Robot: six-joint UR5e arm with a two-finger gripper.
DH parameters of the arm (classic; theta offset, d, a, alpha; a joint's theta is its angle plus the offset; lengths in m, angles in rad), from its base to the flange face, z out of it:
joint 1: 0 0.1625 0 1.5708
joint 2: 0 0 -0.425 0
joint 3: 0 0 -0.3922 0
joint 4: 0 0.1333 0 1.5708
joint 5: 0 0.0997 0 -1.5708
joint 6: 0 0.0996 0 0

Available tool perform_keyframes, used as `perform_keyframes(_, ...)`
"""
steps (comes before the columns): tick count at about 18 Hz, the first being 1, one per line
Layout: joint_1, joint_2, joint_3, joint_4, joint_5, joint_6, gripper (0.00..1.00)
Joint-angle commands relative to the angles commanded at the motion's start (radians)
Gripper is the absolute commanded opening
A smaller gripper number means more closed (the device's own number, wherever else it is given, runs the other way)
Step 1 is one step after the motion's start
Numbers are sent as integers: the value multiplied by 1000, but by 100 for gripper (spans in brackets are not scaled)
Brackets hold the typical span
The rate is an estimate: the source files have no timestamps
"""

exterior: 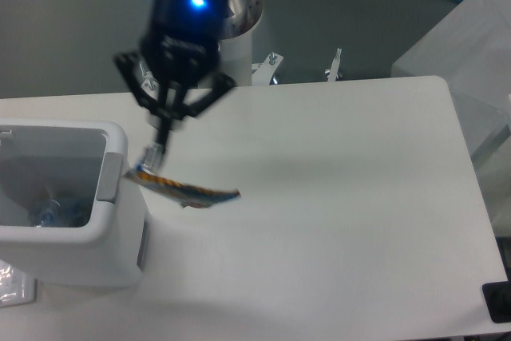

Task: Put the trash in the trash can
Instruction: 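Lift the wrapper and swing it over the trash bin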

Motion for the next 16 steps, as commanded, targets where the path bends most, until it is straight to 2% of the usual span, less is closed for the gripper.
perform_keyframes(2,-26,23,-9,0,0,0,0)
perform_keyframes(8,-141,40,-28,-2,0,5,0)
perform_keyframes(14,-190,26,-35,0,-5,9,0)
perform_keyframes(16,-192,23,-64,0,-5,11,0)
